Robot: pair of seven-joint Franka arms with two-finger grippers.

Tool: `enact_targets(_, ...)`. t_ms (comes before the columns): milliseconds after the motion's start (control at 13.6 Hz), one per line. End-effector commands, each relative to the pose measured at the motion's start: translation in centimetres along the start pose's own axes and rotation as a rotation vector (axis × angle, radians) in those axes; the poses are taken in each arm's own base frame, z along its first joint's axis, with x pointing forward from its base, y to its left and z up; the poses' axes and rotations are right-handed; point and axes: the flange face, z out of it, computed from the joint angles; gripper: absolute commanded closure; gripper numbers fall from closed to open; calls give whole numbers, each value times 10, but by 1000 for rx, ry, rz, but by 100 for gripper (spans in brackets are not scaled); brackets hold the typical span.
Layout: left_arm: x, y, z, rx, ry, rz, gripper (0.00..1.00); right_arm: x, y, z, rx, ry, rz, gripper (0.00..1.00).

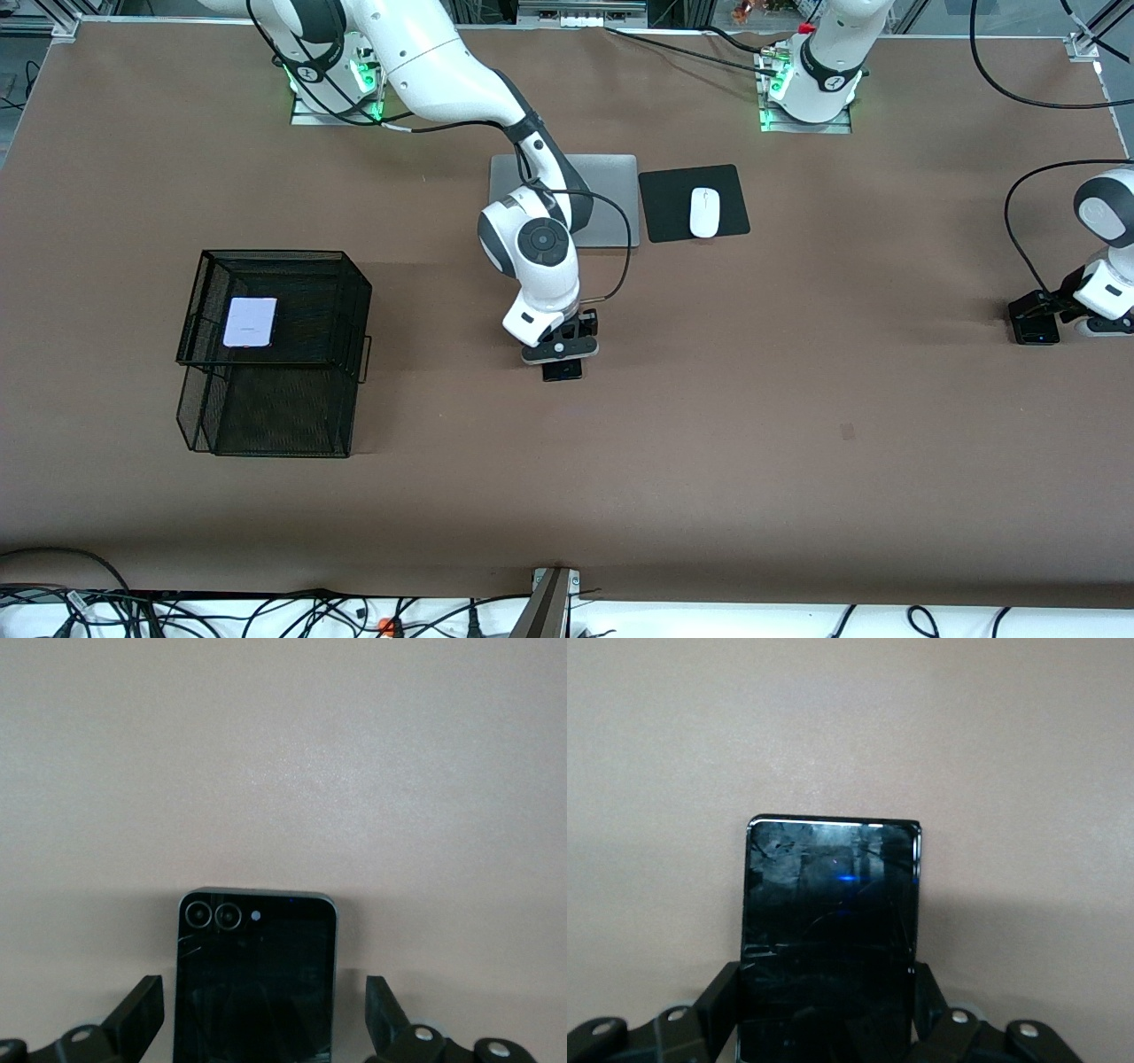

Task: Place phones with both arms
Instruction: 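Grasp the black phone while the left gripper reaches the flip phone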

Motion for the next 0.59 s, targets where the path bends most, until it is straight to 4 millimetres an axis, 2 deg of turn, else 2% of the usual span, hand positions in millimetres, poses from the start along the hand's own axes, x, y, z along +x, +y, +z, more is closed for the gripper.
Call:
enact_targets(0,1,3,9,-3,18,-5,0,-3,12,9,-39,-2,-50,52)
enact_targets(147,4,2,6,6,24,4,0,2,15,3,-40,9,-45,78)
enact_targets(220,5,1,5,9,26,9,0,7,19,-1,-45,15,-33,84)
enact_targets(367,5,-1,14,1,23,5,0,16,28,-22,-62,1,-13,84)
enact_targets(514,5,-4,19,-1,23,0,0,34,56,-68,-105,-37,24,84)
